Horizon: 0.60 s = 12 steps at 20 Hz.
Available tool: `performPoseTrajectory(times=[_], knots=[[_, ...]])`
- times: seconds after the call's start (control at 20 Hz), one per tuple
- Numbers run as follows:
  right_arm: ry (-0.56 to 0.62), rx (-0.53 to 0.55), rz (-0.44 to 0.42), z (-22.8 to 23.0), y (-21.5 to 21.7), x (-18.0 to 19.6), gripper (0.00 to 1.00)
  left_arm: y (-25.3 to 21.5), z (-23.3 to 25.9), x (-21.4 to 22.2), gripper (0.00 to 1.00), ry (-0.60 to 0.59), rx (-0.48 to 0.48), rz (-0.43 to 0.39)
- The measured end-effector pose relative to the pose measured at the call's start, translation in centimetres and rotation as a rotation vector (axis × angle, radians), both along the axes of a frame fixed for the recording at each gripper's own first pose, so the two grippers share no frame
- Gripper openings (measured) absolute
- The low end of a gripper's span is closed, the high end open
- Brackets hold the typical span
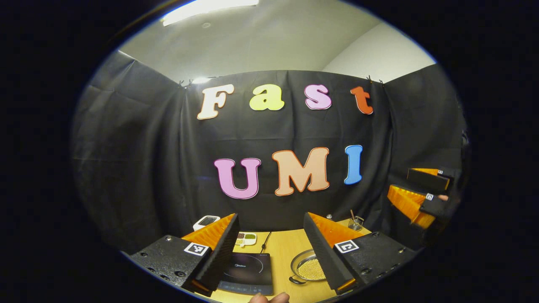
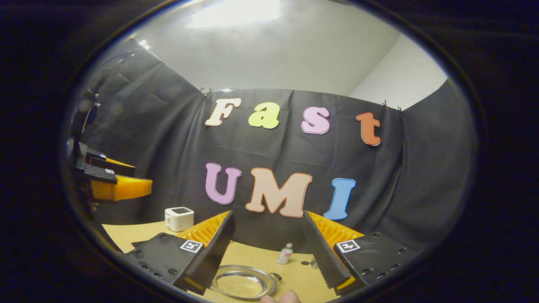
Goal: First push the handle of the pot to place it horizontally, then grasp the pot with both hands and set it on the induction cooktop.
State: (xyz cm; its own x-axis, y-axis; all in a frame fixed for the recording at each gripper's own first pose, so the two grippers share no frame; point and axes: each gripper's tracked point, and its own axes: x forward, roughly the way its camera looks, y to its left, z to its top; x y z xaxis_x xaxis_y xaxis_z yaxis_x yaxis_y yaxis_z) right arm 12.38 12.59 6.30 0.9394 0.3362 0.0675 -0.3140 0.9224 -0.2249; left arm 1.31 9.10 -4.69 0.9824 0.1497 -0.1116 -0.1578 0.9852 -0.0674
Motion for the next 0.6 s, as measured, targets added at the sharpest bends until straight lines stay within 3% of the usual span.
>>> performPoseTrajectory(times=[0.2, 0.45, 0.5, 0.6], knots=[[-0.008, 0.041, 0.006, 3.4, 2.5, 1.3, 0.98, 3.8, 1.8, 0.1, 0.93, -0.085, -0.027, 0.075], [-0.015, 0.033, 0.058, 3.6, 5.1, 1.8, 0.99, 5.0, 2.2, 0.0, 0.93, -0.099, 0.003, 0.139], [0.000, 0.035, 0.082, 3.2, 5.7, 2.0, 0.99, 4.9, 2.1, 0.0, 0.87, -0.085, 0.003, 0.152], [0.017, 0.039, 0.119, 2.4, 6.3, 2.3, 0.99, 3.9, 2.0, 0.1, 0.93, -0.084, -0.002, 0.144]])
